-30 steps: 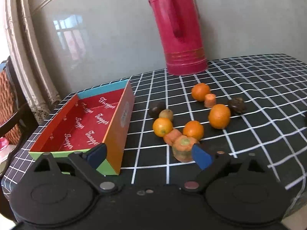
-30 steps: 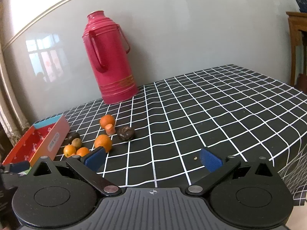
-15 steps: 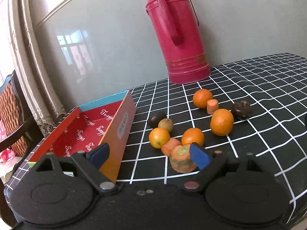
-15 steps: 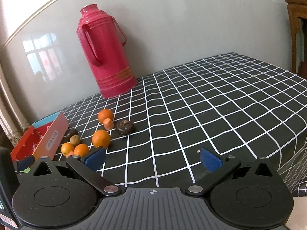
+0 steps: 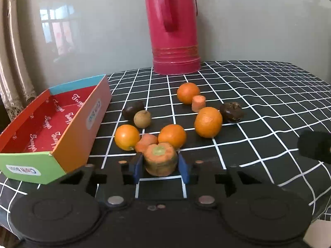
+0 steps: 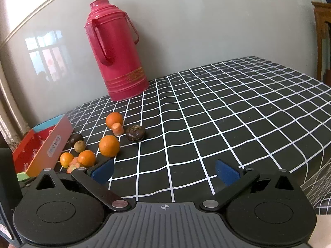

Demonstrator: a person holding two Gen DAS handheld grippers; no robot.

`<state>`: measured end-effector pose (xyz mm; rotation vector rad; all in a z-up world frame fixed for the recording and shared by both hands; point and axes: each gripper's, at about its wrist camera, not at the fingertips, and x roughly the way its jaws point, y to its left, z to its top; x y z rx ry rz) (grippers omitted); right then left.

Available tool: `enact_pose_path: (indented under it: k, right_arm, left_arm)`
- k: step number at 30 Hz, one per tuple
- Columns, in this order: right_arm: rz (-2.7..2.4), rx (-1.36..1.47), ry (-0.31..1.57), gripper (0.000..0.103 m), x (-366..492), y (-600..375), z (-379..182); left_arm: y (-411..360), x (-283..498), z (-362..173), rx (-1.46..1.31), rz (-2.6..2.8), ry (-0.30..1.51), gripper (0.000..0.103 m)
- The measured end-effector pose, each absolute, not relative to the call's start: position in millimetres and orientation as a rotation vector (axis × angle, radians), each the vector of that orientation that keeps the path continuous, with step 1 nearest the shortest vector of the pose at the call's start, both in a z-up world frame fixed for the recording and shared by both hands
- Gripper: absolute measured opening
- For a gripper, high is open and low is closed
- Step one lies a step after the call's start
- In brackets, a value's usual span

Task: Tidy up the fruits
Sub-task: 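Carry the carrot chunk with the left tool into the red box and release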

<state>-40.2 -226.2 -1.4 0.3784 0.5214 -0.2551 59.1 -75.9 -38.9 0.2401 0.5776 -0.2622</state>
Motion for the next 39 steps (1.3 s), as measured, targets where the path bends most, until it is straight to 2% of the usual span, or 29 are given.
enact_pose_path:
  k: [4,15,20,26,33,35,37,38,39]
  right_arm:
    - [-0.252,0.376,0.525,0.103,-39,-225,-2]
    - [-0.261,0.349,0.532,0.103,-36,-218,-5]
    - [-0.248,0.316,0.531,0.103,-33,-210,-6]
    - [-0.239,0.295,0.542,0.103,-27,-203,-9]
    - [-0.198,0.258,0.558,0.103,-18,-195,-7]
    - [-0.175,0.228,0.563,0.103,-15,-192,-4]
    - [-0.151,0.191,0.561,0.103,-9,-190,1]
    - [-0.139,0.175,0.554,0.103,-6,-189,3]
    - [-0.119,0.153,0.540,0.103,-1,-189,7]
  left_arm:
    - [-75,58,-38,0.238,-0.273,0.575,0.027]
    - [-41,56,1,0.225,-0.093,0.394,0.027]
    - [5,89,14,0.157,0.066,0.453,0.027]
    - [45,128,7,0.107,0.179,0.592,0.027]
    - [66,128,4,0.080,0.219,0.638,0.030]
    - [66,128,6,0.073,0.221,0.638,0.036]
    - [65,128,7,0.065,0.223,0.634,0.055]
    - [65,127,8,0.061,0.227,0.627,0.060]
    - [62,125,9,0.057,0.234,0.621,0.069]
